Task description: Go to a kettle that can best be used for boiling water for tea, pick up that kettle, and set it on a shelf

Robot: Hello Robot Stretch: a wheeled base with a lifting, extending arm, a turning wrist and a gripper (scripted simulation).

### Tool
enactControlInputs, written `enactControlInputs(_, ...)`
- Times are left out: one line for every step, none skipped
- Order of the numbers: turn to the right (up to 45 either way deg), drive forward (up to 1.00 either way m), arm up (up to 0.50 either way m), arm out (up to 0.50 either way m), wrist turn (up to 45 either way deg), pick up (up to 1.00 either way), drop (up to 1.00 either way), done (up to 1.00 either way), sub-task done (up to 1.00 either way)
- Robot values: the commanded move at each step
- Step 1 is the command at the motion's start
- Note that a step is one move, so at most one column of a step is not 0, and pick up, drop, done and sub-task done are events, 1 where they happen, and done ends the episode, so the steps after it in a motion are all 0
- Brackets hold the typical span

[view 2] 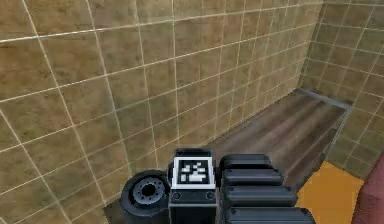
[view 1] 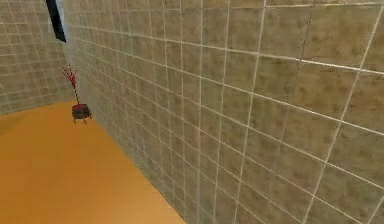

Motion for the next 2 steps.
enactControlInputs(45.0, 0.0, 0.0, 0.0, 0.0, 0.0, 0.0, 0.0, 0.0)
enactControlInputs(45.0, 0.0, 0.0, 0.0, 0.0, 0.0, 0.0, 0.0, 0.0)
